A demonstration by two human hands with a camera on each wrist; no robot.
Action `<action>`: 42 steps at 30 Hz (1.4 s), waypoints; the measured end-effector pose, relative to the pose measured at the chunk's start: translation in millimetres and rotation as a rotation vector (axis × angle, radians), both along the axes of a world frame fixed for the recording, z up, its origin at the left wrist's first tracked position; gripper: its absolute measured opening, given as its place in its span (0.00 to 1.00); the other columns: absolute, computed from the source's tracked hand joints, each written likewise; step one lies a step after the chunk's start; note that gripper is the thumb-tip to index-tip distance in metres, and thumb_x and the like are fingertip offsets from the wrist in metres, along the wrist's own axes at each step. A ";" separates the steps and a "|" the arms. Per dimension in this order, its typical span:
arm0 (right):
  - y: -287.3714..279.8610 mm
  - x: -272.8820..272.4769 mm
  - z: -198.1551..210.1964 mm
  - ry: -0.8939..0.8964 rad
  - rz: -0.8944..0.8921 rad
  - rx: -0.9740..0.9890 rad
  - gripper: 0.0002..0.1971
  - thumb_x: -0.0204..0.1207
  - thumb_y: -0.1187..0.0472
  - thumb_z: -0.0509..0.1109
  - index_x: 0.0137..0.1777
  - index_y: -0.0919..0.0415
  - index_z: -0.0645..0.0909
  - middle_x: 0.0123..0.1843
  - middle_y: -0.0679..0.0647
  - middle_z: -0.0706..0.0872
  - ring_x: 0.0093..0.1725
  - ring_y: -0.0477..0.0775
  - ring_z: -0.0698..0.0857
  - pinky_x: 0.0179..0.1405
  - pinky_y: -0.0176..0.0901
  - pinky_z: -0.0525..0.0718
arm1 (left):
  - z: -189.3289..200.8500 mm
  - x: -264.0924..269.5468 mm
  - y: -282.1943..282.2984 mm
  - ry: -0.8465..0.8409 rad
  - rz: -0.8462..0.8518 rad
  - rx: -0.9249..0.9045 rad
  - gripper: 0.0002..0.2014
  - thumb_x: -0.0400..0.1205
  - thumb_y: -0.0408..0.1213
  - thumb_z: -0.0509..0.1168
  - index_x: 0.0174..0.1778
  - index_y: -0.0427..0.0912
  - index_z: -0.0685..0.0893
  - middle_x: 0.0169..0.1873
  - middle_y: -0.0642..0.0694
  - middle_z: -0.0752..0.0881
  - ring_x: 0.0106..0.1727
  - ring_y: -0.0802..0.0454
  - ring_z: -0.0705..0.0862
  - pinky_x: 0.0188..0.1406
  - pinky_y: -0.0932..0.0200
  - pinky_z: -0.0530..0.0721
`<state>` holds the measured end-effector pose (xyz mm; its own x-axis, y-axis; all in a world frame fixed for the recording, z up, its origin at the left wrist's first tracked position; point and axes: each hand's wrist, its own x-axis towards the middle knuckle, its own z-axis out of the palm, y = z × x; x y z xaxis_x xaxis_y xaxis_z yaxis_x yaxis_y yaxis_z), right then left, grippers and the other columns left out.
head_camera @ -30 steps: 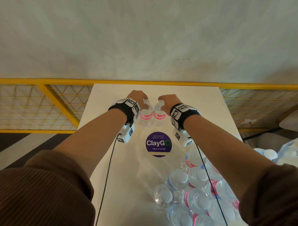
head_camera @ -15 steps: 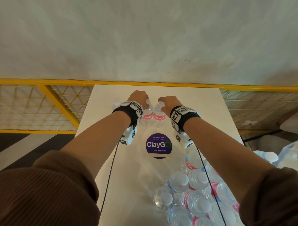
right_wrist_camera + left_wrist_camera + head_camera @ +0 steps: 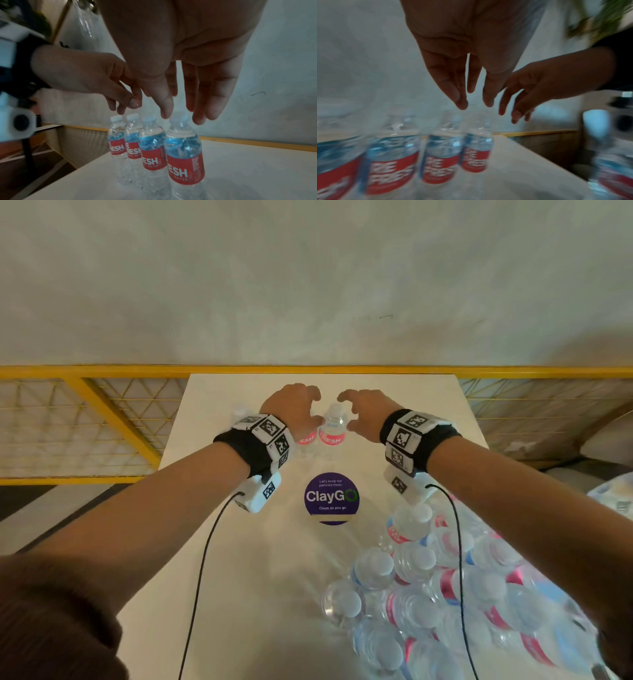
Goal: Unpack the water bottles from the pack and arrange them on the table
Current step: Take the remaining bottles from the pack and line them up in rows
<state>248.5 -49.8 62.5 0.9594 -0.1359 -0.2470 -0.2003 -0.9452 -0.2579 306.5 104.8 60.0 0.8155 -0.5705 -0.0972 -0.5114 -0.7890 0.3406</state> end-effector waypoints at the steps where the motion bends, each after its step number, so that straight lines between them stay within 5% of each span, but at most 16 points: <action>1: -2.7 -9.0 7.7 0.035 0.035 -0.027 0.24 0.77 0.60 0.69 0.73 0.54 0.71 0.66 0.56 0.81 0.64 0.58 0.81 0.62 0.47 0.79 | 4.7 -12.8 -0.9 -0.001 -0.048 -0.004 0.21 0.78 0.48 0.67 0.67 0.48 0.77 0.60 0.47 0.82 0.62 0.47 0.81 0.61 0.52 0.78; 7: -17.8 -84.7 33.5 0.249 0.176 -0.154 0.19 0.78 0.54 0.69 0.68 0.54 0.77 0.66 0.52 0.81 0.66 0.55 0.78 0.66 0.46 0.74 | 6.2 -94.7 -5.0 0.198 -0.502 0.160 0.20 0.77 0.51 0.67 0.64 0.50 0.80 0.54 0.53 0.84 0.53 0.51 0.83 0.53 0.58 0.79; 14: -24.6 -139.8 25.5 0.436 0.177 -0.209 0.22 0.75 0.46 0.70 0.67 0.52 0.78 0.63 0.50 0.82 0.61 0.53 0.80 0.61 0.43 0.76 | -10.2 -142.9 -12.3 0.380 -0.767 0.382 0.30 0.75 0.45 0.73 0.74 0.54 0.73 0.70 0.52 0.77 0.67 0.52 0.77 0.53 0.67 0.68; 22: -16.6 -144.8 0.8 0.368 0.169 -0.224 0.18 0.73 0.53 0.73 0.62 0.56 0.78 0.63 0.55 0.82 0.60 0.56 0.80 0.60 0.47 0.79 | -14.9 -153.5 -7.8 0.358 -0.825 0.316 0.30 0.74 0.48 0.74 0.73 0.54 0.76 0.67 0.53 0.80 0.53 0.55 0.81 0.52 0.68 0.68; 26: -18.6 -142.3 1.0 0.352 0.105 -0.188 0.17 0.71 0.53 0.75 0.58 0.56 0.81 0.61 0.54 0.82 0.58 0.56 0.81 0.55 0.44 0.79 | -20.4 -148.7 -7.8 0.414 -0.754 0.260 0.24 0.75 0.43 0.74 0.68 0.54 0.81 0.52 0.48 0.90 0.41 0.54 0.85 0.45 0.67 0.76; 31: -20.0 -130.2 10.0 0.309 0.044 -0.144 0.18 0.71 0.55 0.75 0.60 0.58 0.83 0.63 0.54 0.82 0.61 0.54 0.80 0.51 0.39 0.75 | -12.7 -118.6 1.2 0.373 -0.587 0.159 0.20 0.75 0.40 0.73 0.64 0.51 0.85 0.44 0.55 0.89 0.40 0.62 0.82 0.40 0.82 0.72; 35: -19.3 -108.9 20.7 0.265 0.015 -0.128 0.18 0.71 0.55 0.76 0.60 0.58 0.83 0.64 0.54 0.82 0.63 0.56 0.80 0.51 0.40 0.75 | -6.7 -93.4 0.2 0.319 -0.445 0.085 0.19 0.77 0.40 0.72 0.64 0.49 0.85 0.54 0.50 0.89 0.55 0.51 0.85 0.56 0.62 0.79; 42: -19.3 -65.8 22.6 0.215 -0.041 -0.154 0.19 0.70 0.57 0.77 0.61 0.61 0.85 0.62 0.56 0.85 0.60 0.57 0.84 0.54 0.41 0.81 | -9.3 -64.6 -17.0 0.212 -0.386 0.108 0.17 0.79 0.33 0.69 0.65 0.44 0.85 0.61 0.44 0.86 0.61 0.44 0.83 0.55 0.64 0.73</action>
<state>182.6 -69.0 85.0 0.8803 -0.2252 -0.4176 -0.2739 -0.9599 -0.0596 242.0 87.8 50.7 0.5004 -0.8067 -0.3144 -0.7033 -0.5905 0.3959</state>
